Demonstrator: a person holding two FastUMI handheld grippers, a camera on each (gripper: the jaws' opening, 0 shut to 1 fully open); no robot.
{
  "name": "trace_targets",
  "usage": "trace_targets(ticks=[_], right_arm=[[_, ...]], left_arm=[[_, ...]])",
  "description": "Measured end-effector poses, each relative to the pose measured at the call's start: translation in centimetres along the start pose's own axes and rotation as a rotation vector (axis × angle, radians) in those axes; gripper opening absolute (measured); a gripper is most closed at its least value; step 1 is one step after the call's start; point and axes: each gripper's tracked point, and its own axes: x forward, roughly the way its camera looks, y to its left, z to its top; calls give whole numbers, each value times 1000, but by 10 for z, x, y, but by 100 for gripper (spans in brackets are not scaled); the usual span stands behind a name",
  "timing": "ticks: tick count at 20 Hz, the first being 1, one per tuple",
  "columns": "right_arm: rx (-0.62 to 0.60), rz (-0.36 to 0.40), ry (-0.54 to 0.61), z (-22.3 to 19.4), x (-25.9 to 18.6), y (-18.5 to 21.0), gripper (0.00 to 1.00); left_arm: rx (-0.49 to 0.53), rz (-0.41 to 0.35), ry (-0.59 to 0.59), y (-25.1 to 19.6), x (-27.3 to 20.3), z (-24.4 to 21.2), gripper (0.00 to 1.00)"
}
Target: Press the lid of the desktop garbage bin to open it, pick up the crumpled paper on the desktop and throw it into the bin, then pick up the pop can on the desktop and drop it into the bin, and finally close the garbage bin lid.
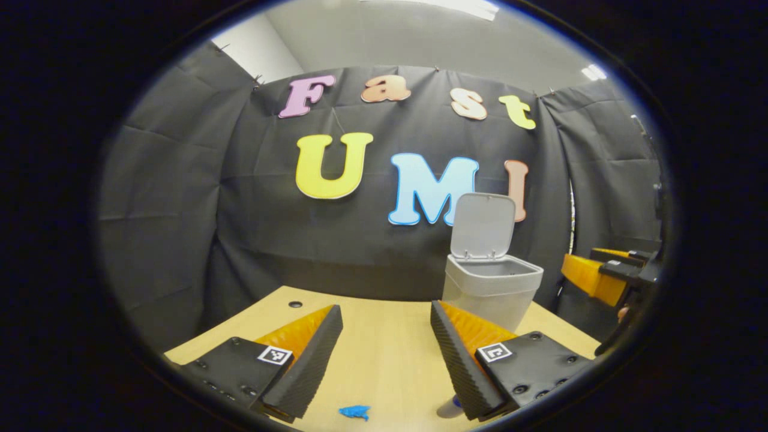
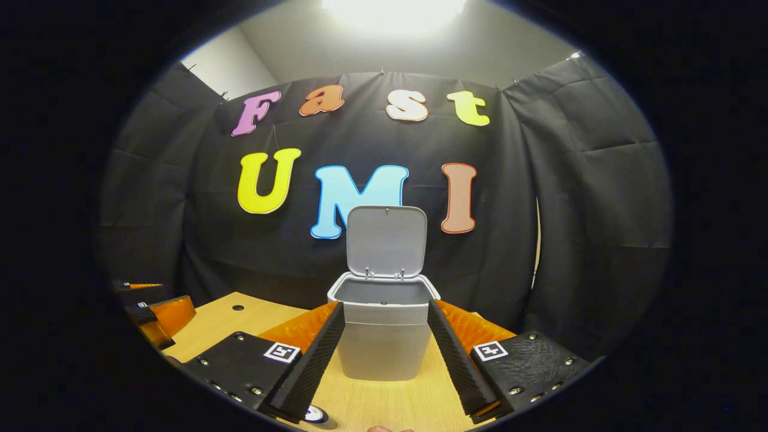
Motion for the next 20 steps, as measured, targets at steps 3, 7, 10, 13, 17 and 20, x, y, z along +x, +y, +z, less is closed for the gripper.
trace_targets(ticks=[3,7,10,13,17,20], right_arm=[[-17,21,-15,0,-6,5,89],[-9,33,-18,0,-9,9,89],[-4,32,-15,1,-11,11,89],[-10,21,-5,-1,-14,13,89],[-20,15,13,-2,-17,20,89],[-44,7,20,-1,-21,20,89]], left_arm=[[15,2,62,6,-3,-17,97],[25,5,172,13,-12,-49,97],[57,9,270,20,-21,-75,97],[71,-4,355,23,-27,-100,98],[53,1,447,27,-34,-126,98],[65,2,532,31,-40,-146,98]])
